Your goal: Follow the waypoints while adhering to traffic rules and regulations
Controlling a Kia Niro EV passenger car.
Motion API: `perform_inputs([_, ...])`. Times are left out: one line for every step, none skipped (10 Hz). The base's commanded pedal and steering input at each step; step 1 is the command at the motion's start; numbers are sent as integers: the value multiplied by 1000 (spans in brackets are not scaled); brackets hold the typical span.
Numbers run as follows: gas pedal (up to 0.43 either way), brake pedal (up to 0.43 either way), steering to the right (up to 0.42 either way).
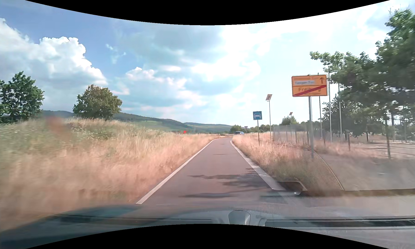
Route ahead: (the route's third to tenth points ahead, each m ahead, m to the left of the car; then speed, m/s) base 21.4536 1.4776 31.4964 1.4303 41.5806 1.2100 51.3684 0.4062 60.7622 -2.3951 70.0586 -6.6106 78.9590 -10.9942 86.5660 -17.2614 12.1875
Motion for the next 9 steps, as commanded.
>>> perform_inputs([169,0,-6])
perform_inputs([157,0,-6])
perform_inputs([118,0,-6])
perform_inputs([98,0,-6])
perform_inputs([87,0,-6])
perform_inputs([67,0,-6])
perform_inputs([47,0,-6])
perform_inputs([39,0,-6])
perform_inputs([8,0,-5])
